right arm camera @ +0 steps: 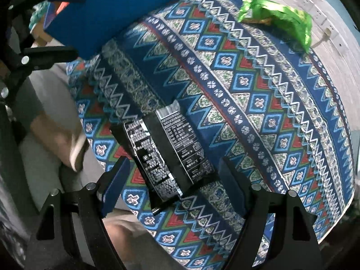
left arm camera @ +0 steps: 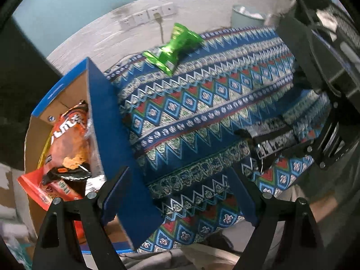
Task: Organize snacks
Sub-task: 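Move both open grippers from the box back over the cloth, then grasp the black packet with the right gripper while the left approaches the green packet, then close the left gripper on the green snack packet and lift it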
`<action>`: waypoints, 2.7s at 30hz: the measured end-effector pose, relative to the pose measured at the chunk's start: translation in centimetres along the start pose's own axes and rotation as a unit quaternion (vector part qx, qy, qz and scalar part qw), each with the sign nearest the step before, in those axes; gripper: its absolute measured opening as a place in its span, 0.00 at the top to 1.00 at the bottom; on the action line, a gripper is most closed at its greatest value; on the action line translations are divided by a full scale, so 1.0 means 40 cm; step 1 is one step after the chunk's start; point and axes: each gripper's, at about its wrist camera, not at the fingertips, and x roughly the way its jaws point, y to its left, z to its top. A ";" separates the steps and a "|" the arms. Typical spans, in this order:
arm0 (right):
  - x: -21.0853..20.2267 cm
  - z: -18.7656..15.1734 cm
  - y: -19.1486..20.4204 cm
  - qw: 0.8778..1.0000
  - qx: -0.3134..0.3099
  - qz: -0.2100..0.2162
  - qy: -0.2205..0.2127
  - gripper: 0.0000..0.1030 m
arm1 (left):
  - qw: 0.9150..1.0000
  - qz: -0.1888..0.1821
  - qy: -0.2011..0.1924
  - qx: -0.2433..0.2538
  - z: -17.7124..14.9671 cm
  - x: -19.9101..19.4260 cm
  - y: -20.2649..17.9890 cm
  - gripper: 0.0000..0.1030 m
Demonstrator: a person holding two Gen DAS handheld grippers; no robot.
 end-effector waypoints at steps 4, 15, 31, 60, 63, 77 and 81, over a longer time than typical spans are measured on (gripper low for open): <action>0.023 0.007 0.011 1.000 -0.019 -0.001 0.006 0.23 | 1.000 -0.003 0.015 0.012 -0.008 0.025 -0.019 0.15; 0.120 0.048 -0.007 0.999 -0.020 -0.007 0.030 0.23 | 0.999 -0.001 0.041 0.014 -0.010 0.076 -0.029 0.15; 0.061 0.076 -0.132 0.996 0.088 -0.001 -0.001 0.44 | 0.999 -0.002 0.029 0.024 0.050 0.087 -0.044 0.15; -0.201 -0.036 -0.395 0.950 0.271 -0.067 -0.143 0.44 | 0.999 0.026 -0.030 0.006 0.358 0.148 -0.026 0.15; -0.209 -0.036 -0.419 0.945 0.281 -0.069 -0.151 0.44 | 0.999 0.023 -0.032 0.006 0.389 0.162 -0.017 0.15; -0.222 -0.044 -0.482 0.932 0.315 -0.056 -0.168 0.44 | 0.996 0.044 -0.034 0.073 0.534 0.284 0.004 0.15; -0.217 -0.046 -0.484 0.931 0.321 -0.050 -0.169 0.44 | 0.995 0.048 -0.026 0.085 0.553 0.323 0.000 0.15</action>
